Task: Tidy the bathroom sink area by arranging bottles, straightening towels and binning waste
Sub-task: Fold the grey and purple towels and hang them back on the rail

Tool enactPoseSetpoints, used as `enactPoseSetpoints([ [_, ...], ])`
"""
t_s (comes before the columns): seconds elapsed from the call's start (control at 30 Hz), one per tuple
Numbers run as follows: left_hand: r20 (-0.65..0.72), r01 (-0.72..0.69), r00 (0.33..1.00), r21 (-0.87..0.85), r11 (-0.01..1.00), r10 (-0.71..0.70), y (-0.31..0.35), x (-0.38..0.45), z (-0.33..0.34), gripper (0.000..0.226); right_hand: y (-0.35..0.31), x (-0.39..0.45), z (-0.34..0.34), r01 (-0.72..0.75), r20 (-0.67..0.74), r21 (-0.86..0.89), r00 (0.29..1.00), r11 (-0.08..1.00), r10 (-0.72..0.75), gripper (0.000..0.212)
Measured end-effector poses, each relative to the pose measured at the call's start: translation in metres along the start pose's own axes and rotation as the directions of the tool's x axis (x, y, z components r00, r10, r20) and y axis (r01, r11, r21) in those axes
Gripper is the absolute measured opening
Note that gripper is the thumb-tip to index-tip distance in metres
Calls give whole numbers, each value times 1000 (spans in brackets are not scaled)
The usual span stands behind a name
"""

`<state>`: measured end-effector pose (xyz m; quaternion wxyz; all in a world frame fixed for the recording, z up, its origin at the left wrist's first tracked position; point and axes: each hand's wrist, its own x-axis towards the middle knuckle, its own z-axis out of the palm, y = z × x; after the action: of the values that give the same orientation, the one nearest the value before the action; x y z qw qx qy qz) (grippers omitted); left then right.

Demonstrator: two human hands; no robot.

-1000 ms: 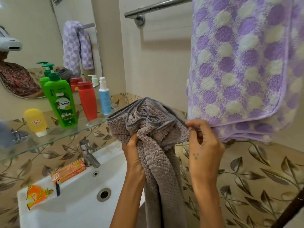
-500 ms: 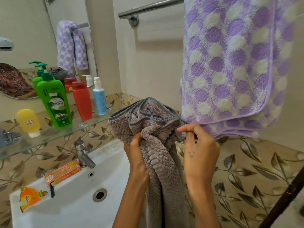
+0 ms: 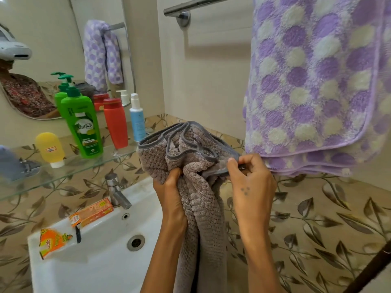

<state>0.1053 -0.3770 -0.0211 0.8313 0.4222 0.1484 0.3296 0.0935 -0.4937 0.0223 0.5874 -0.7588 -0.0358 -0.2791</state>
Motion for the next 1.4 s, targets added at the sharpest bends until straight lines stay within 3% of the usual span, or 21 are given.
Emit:
enactPoseSetpoints([
  [0.17,1,-30,1000,44,999,30,7,-1,-4,60,-1,-2,-1,94,20,76,995,993,-96,14],
  [0.3,30,-69,997,74,995,67,2,-1,-5,37,-3,-7,0,215,102,-3,972,977,-214,25],
  [0.37,54,-84,995,80,993,80,-1,-1,-4,27,-4,-8,-1,201,138,-23,971,979,-196,28],
  [0.5,112,-114,988,94,989,103,-2,-6,0,33,-8,-8,-5,142,208,-62,970,988,-127,31],
  [0.57,130,-108,987,80,991,97,-3,-7,3,33,-7,-8,-4,154,280,-145,954,977,-108,45],
  [0.63,147,-89,986,73,993,78,-7,-6,4,31,-3,-8,-2,208,309,-253,943,945,-125,40],
  [0.73,249,-65,968,94,993,39,-12,-2,2,35,1,-6,-3,265,177,-239,958,934,-227,15],
  [0.8,358,-75,934,193,978,1,-14,2,3,49,3,-3,-9,281,66,-181,960,942,-273,24],
  [0.87,382,-135,924,364,921,-16,-14,7,5,68,5,0,-14,280,28,-169,960,945,-280,27],
  [0.97,347,-316,930,589,744,121,-14,13,1,92,10,-1,-17,230,69,-148,973,962,-222,26],
  [1.07,394,-503,862,743,441,320,-14,13,-5,80,16,-1,-17,197,81,-129,979,972,-188,28],
  [1.1,408,-539,833,750,384,373,-13,13,-6,70,17,0,-18,203,80,-126,978,971,-194,27],
  [1.17,475,-602,798,671,434,372,-7,12,-8,48,17,0,-18,219,85,-111,974,969,-211,27],
  [1.27,661,-543,728,393,742,182,4,3,-5,19,17,-1,-16,239,107,-121,968,963,-227,27],
  [1.3,722,-517,677,330,790,141,4,0,-3,12,17,-1,-15,235,112,-123,969,964,-221,27],
  [1.4,839,-598,539,315,737,79,0,-4,-3,18,20,-2,-16,183,109,-55,978,981,-177,26],
])
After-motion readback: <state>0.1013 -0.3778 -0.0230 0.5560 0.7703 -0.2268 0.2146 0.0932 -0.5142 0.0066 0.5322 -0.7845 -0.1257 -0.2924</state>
